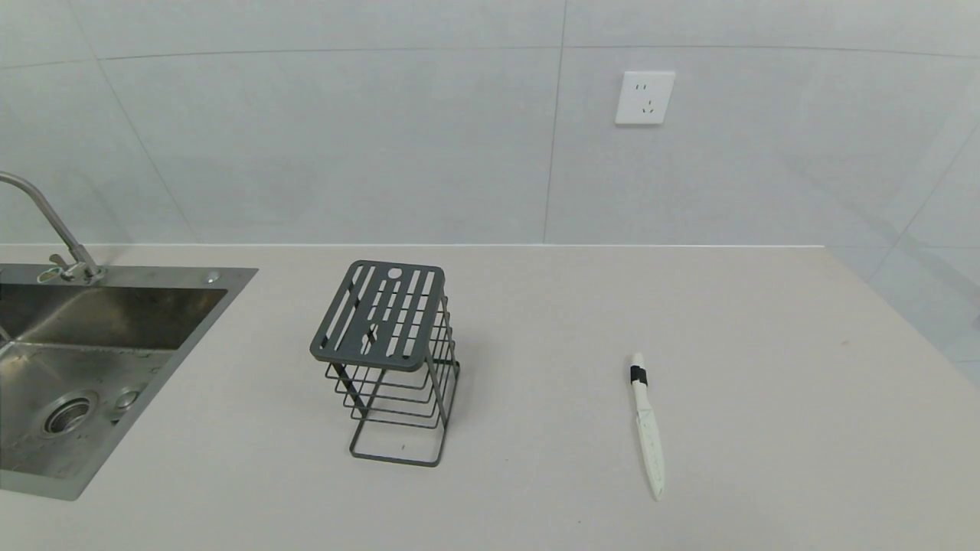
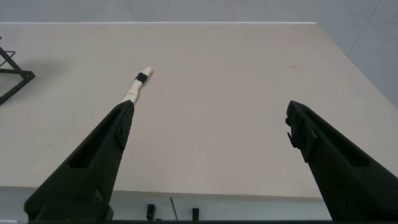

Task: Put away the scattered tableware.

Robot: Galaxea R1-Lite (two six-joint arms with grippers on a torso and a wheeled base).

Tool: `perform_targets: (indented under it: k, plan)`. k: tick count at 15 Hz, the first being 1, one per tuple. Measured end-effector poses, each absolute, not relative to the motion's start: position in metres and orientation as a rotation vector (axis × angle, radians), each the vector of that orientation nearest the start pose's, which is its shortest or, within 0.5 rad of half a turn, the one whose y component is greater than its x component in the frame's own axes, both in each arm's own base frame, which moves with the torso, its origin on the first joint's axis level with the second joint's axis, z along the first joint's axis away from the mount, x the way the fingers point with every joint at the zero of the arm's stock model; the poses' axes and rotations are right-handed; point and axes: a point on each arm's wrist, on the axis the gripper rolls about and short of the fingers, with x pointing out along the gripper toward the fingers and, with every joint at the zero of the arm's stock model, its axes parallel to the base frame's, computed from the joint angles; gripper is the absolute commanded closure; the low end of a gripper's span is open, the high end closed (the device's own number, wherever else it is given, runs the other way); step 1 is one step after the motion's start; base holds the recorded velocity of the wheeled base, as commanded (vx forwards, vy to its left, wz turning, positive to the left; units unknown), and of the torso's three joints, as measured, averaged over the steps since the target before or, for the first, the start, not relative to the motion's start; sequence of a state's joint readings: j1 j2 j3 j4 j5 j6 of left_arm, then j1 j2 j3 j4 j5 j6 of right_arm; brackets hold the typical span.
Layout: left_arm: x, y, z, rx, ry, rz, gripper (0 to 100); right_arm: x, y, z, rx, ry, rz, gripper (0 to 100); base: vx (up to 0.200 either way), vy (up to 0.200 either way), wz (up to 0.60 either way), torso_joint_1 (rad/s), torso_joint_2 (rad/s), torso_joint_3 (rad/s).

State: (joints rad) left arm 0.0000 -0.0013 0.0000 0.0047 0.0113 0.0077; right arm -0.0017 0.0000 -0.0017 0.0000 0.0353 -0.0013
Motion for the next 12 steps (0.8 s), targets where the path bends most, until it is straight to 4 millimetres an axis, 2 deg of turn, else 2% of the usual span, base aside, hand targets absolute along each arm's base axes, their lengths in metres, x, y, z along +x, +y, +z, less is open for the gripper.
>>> perform_targets:
  k: [6,8,10,12]
  plan:
    - [-0.023,0.000,0.075,0.021,0.002,0.006,0,-0.023,0.001,0.076,-0.001,-0.003,0.036,0,0.000,0.000,0.00,0.000,0.00,0.000]
    - [-0.023,0.000,0.075,0.017,0.002,0.007,0,-0.023,0.001,0.081,0.002,-0.051,0.036,0,0.000,0.000,0.00,0.000,0.00,0.000]
    - [-0.023,0.000,0.075,0.020,0.002,0.006,0,-0.024,0.003,0.092,-0.038,-0.166,0.122,0,0.000,0.000,0.00,0.000,0.00,0.000]
    - [-0.023,0.000,0.075,0.021,0.003,0.006,0,-0.024,0.005,0.087,-0.052,-0.099,0.240,0,0.000,0.000,0.00,0.000,0.00,0.000]
